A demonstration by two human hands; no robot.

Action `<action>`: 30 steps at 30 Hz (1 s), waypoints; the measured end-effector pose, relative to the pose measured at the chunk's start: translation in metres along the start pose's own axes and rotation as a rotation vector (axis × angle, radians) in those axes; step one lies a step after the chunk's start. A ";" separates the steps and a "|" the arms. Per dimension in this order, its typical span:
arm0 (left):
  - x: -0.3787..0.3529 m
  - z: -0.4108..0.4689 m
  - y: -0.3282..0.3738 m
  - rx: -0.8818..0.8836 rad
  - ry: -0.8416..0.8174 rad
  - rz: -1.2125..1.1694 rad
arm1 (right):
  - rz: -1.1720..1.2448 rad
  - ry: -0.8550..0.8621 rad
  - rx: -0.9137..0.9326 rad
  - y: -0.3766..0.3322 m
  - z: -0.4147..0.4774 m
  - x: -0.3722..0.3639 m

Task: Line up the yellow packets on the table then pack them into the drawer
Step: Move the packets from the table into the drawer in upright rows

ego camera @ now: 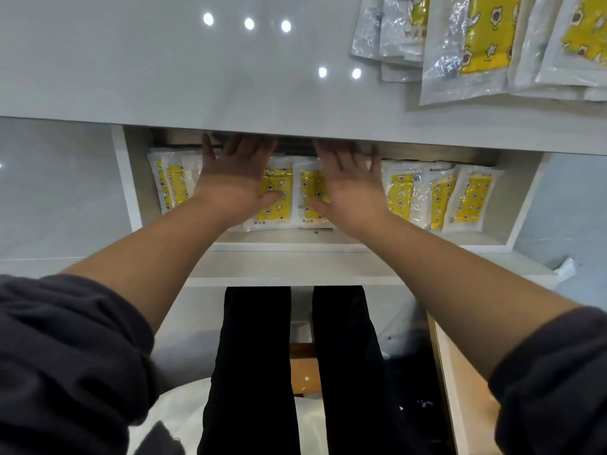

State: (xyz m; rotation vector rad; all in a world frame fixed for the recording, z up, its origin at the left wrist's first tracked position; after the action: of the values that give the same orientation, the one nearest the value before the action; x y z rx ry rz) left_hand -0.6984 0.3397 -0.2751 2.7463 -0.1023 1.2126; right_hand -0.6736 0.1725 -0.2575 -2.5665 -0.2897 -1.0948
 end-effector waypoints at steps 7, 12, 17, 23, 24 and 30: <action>-0.007 -0.011 0.000 -0.087 0.001 0.072 | -0.061 -0.078 0.151 -0.033 0.015 -0.018; -0.002 -0.015 -0.040 0.073 0.010 0.065 | 0.012 -0.093 0.082 -0.043 0.029 -0.004; -0.013 -0.031 -0.074 0.136 0.024 0.068 | 0.058 -0.057 0.169 -0.081 0.045 -0.002; -0.027 -0.030 -0.067 -0.067 0.037 0.164 | -0.013 -0.027 0.242 -0.085 0.048 -0.025; -0.029 -0.030 -0.068 -0.085 0.047 0.168 | -0.049 -0.027 0.292 -0.085 0.047 -0.027; -0.038 -0.037 -0.068 0.153 0.017 0.107 | -0.070 0.041 0.234 -0.082 0.041 -0.032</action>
State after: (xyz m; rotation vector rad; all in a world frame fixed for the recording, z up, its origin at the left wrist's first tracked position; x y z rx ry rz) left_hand -0.7431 0.4127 -0.2853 2.8943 -0.1633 1.3220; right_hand -0.6939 0.2624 -0.2887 -2.3402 -0.4710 -1.0676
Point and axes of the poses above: each hand's wrist, its own z-axis towards the middle knuckle, its own x-axis out of the back of the hand, y = z × x, the point moved 6 cm from there along z, towards the middle knuckle, and after that the axes turned 8 degrees about z, right-handed, at the moved point
